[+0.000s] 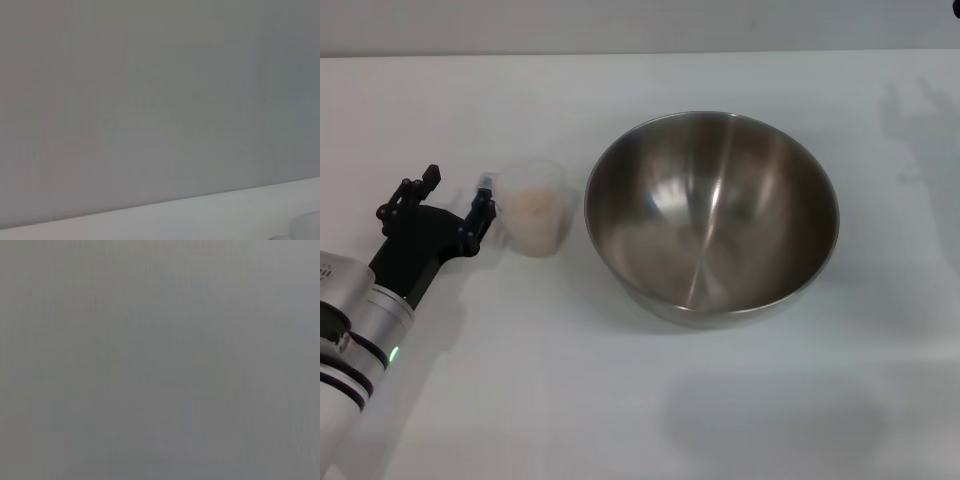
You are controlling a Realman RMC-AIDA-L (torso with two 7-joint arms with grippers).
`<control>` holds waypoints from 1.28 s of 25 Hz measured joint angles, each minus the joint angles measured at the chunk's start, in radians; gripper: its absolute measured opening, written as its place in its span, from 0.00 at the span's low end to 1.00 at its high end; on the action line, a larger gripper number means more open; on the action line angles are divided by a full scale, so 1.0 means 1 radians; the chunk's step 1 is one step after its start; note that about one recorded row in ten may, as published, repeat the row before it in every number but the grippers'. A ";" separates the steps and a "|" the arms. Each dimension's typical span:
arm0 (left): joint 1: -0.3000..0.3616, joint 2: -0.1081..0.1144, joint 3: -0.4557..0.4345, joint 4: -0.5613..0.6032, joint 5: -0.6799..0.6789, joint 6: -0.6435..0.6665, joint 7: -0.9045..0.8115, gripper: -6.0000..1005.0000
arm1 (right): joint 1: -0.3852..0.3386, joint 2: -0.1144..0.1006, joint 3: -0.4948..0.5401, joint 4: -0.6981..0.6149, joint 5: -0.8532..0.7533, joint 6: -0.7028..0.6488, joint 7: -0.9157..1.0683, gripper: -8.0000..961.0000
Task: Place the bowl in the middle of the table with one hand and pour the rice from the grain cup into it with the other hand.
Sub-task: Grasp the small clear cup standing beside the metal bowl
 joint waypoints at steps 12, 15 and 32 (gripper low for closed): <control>-0.015 0.000 -0.005 0.001 0.000 -0.003 0.000 0.33 | 0.013 0.000 0.008 0.000 0.000 0.018 -0.005 0.46; -0.017 0.000 -0.005 0.001 0.000 -0.004 0.000 0.21 | 0.013 0.000 0.008 0.001 0.000 0.018 -0.005 0.46; -0.015 0.000 -0.005 -0.013 0.007 0.051 0.000 0.04 | 0.009 0.002 0.003 0.002 0.000 0.014 0.000 0.46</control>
